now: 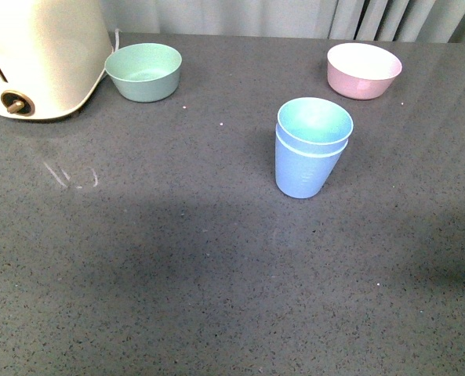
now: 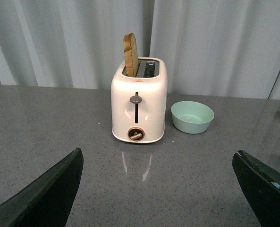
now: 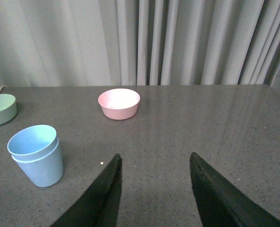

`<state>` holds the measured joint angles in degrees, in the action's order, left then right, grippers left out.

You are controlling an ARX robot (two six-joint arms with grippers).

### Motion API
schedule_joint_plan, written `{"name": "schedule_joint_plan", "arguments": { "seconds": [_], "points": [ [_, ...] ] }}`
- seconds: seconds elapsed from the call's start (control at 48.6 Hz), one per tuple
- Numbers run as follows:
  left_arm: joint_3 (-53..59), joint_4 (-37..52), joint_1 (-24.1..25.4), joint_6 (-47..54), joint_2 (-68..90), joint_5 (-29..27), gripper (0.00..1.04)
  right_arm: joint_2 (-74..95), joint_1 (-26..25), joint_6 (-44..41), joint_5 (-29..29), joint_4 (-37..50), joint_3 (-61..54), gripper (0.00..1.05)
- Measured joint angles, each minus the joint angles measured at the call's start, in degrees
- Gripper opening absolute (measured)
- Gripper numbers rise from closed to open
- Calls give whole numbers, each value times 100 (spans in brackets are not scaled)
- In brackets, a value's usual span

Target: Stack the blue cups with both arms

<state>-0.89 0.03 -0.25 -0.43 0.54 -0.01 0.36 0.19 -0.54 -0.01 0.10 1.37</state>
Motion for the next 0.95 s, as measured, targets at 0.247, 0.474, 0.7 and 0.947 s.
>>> {"name": "schedule_joint_plan", "arguments": {
  "seconds": [0.247,0.474,0.7,0.947],
  "points": [
    [0,0,0,0,0,0,96,0,0,0,0,0,0,93],
    [0,0,0,2,0,0,96,0,0,11,0,0,0,96],
    [0,0,0,0,0,0,96,0,0,11,0,0,0,96],
    [0,0,0,0,0,0,96,0,0,11,0,0,0,96]
  ]
}}
